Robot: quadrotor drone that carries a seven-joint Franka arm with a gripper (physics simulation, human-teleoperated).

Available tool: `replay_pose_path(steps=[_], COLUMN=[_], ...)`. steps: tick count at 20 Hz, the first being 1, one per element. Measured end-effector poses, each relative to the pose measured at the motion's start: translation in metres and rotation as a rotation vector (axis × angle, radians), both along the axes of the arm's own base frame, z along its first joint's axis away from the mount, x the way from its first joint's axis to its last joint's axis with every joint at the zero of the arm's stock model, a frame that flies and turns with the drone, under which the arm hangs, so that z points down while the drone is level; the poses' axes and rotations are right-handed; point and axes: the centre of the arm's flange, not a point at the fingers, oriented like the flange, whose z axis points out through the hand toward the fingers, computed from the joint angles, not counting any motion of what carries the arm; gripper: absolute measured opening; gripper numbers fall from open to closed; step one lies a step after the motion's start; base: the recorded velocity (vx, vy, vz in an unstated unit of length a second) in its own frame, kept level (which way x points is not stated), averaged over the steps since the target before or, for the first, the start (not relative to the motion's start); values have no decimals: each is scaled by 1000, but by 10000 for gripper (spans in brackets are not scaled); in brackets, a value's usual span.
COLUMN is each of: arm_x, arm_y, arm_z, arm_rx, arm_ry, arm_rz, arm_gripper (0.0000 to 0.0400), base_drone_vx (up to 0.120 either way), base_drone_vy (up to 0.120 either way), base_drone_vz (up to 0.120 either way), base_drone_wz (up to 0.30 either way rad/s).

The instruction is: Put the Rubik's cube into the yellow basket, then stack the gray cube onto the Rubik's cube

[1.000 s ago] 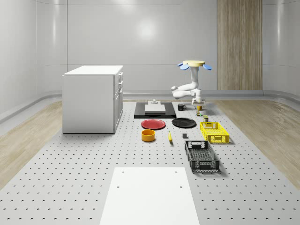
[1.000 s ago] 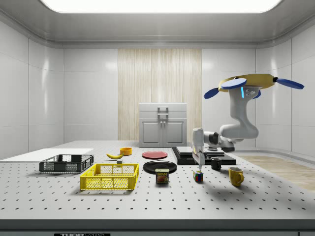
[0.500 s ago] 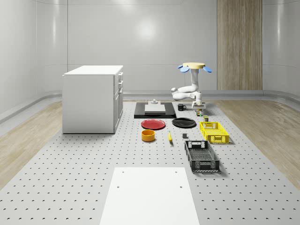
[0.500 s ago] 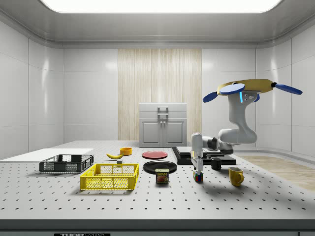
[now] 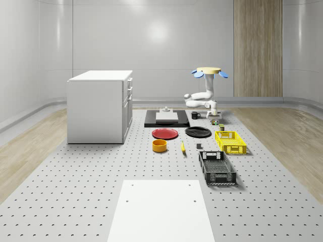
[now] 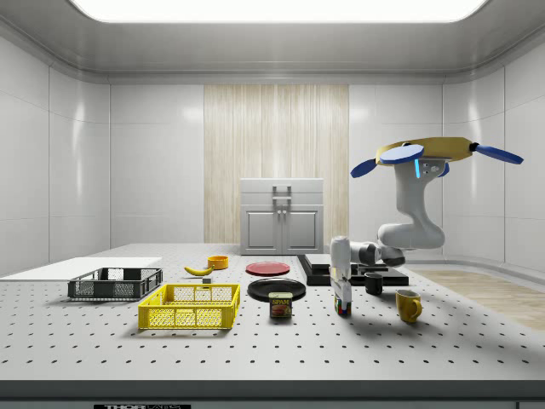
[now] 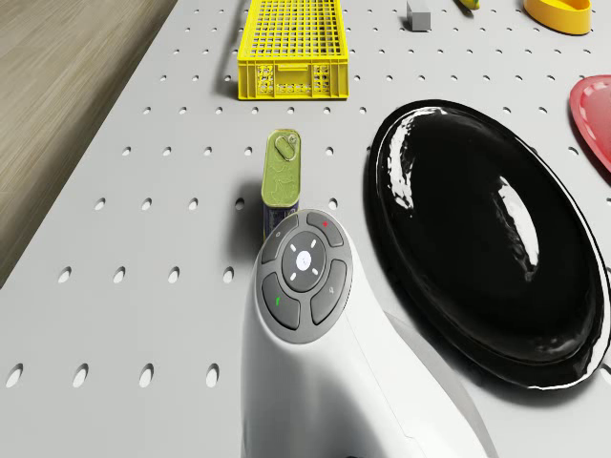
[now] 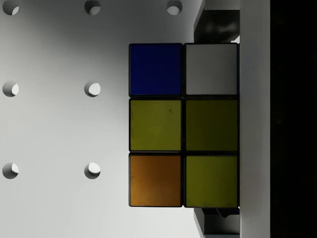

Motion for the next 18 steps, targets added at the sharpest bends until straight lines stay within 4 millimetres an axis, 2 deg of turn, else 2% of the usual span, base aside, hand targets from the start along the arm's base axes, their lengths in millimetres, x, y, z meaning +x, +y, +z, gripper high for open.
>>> replay_pose_path(steps=[4,8,13,16,18], arm_x=[0,0,0,0,0], arm_y=[0,0,0,0,0], arm_z=[5,7,8,1,-6], arm_rx=[0,0,0,0,0], arm_ry=[0,0,0,0,0], arm_rz=[0,0,0,0,0], arm_gripper=[400,353,333,329,327], base_drone_vx=[0,0,0,0,0], base_drone_vy=[0,0,0,0,0], base_drone_vz=[0,0,0,0,80], base_drone_wz=[0,0,0,0,0])
